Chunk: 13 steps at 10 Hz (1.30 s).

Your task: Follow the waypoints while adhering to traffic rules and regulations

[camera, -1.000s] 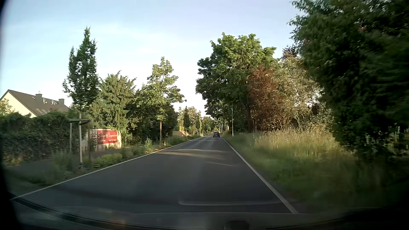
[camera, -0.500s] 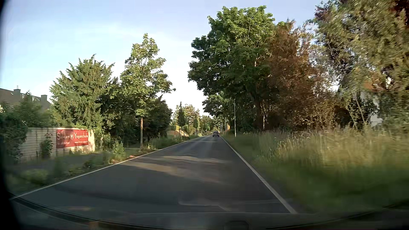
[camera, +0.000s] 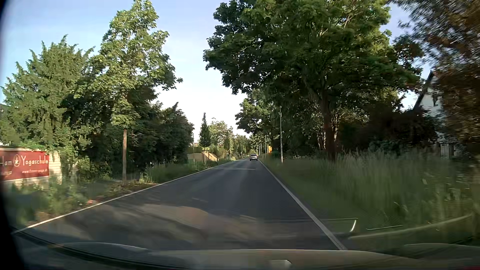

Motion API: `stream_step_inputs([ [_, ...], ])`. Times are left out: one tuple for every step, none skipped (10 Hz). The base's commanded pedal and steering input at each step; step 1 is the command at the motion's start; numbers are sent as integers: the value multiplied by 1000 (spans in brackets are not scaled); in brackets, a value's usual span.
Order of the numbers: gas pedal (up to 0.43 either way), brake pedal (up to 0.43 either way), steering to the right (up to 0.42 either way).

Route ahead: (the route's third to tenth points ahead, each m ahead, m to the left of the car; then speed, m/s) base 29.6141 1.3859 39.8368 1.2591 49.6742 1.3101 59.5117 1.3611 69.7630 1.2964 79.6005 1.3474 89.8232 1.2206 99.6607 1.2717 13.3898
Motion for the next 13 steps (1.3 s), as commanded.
stream_step_inputs([
  [87,24,1],
  [87,30,1],
  [87,30,0],
  [87,30,-3],
  [87,30,-10],
  [87,30,-10],
  [87,30,-7],
  [87,30,-5],
  [87,30,-5],
  [87,30,-3],
  [87,30,-1],
  [87,30,0],
  [87,37,1],
])
